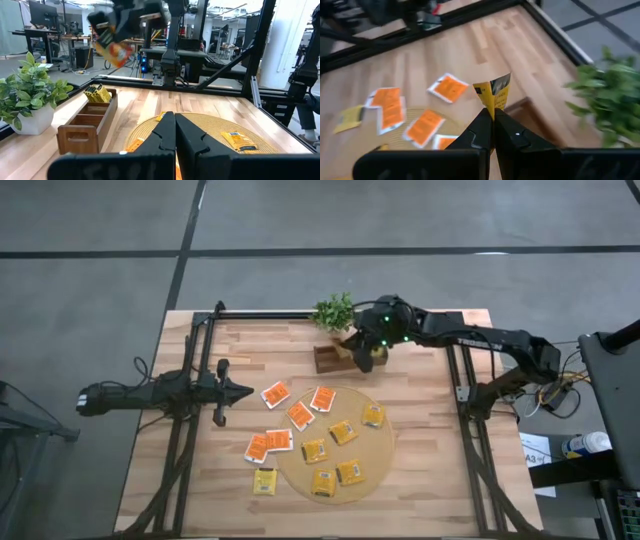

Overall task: Pick & Place Tea
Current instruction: Put the orange tea bag into the middle section of the wooden organizer

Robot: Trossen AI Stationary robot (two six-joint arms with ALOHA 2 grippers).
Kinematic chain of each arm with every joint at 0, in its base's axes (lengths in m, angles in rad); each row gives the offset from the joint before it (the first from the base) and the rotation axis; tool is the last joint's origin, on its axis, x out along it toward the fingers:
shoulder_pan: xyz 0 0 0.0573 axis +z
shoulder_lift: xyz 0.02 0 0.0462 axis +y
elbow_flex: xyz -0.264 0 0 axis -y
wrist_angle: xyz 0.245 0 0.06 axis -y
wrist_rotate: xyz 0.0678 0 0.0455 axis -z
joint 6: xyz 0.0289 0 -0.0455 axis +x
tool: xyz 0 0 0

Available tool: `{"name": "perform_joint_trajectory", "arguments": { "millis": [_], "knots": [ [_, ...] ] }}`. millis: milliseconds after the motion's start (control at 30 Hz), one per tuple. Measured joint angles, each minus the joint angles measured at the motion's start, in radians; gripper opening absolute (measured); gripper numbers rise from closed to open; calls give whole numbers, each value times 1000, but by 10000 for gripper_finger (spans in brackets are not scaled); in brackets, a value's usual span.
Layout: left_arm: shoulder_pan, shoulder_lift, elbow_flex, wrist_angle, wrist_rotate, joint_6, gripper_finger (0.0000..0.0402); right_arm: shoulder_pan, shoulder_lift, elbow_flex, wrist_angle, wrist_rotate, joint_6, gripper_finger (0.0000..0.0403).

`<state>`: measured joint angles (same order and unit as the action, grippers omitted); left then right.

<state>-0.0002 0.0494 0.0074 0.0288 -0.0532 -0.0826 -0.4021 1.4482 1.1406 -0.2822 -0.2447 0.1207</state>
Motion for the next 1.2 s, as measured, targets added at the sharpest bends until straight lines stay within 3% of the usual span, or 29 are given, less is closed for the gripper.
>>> {"name": "perform_joint_trajectory", "arguments": {
  "millis": [167,367,533,900,1200],
  "knots": [
    [0,0,0,0,0,0,0,-71,1,-99,99,-9,-16,13],
    [0,0,0,0,0,0,0,-151,10,-200,245,-131,-30,13],
    [0,0,0,0,0,0,0,-207,36,-248,298,-156,-48,13],
    [-1,0,0,0,0,0,0,-270,142,-243,372,-273,-94,13],
    [-1,0,0,0,0,0,0,-287,235,-196,375,-289,-147,13]
  ]
}}
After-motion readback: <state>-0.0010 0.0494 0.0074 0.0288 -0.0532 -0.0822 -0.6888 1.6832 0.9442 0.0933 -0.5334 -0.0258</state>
